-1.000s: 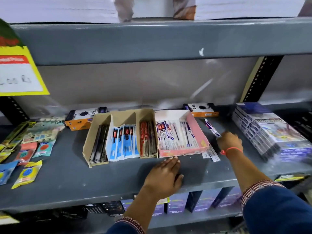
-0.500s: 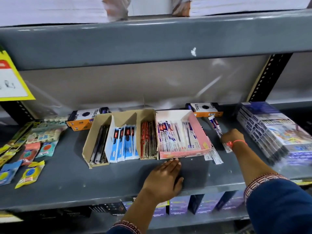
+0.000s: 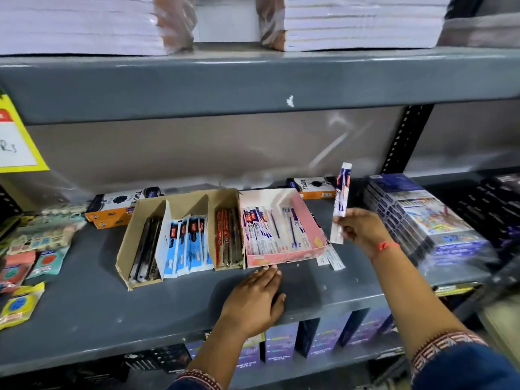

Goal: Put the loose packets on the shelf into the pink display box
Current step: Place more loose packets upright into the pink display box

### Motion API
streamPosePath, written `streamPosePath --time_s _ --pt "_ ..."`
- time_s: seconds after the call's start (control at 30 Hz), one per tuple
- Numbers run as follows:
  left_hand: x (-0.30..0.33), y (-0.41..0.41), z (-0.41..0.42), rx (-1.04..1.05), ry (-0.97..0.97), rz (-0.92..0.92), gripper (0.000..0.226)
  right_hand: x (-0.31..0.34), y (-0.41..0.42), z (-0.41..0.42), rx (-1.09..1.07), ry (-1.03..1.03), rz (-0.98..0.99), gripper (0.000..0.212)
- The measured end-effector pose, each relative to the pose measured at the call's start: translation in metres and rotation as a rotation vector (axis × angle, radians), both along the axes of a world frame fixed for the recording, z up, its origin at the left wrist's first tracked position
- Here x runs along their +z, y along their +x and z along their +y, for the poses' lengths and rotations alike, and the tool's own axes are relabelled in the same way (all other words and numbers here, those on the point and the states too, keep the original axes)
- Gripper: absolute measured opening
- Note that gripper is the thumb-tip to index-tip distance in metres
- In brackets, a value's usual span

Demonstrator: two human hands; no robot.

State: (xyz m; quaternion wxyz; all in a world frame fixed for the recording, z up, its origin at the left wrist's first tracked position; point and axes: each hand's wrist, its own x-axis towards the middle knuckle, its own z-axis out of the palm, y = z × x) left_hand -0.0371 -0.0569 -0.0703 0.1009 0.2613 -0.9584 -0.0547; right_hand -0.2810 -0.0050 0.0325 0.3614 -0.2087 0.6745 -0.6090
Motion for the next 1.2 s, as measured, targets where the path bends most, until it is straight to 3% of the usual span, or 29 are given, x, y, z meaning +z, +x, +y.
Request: streamPosePath --time_s 0.2,0.6,0.73,1.0,1.2 --pt "0.003 0.001 0.002 0.005 0.012 0.017 0.054 0.009 0.034 0.004 0.189 -0.004 -0.038 0.019" --pt "0.010 0.002 0.003 -0.017 0.022 0.072 0.053 0.015 0.068 -0.038 0.280 0.041 -0.071 0.019" --pt "0.012 0.004 0.006 -0.052 -0.122 0.112 0.046 0.005 0.084 -0.070 0.288 0.200 0.080 0.028" --pt "0.018 0.002 0.010 -0.037 -0.152 0.038 0.048 -0.029 0.102 -0.110 0.429 0.471 0.439 0.044" --pt "0.018 0.001 0.010 -0.032 -0.138 0.024 0.049 -0.032 0.095 -0.112 0.413 0.472 0.466 0.029"
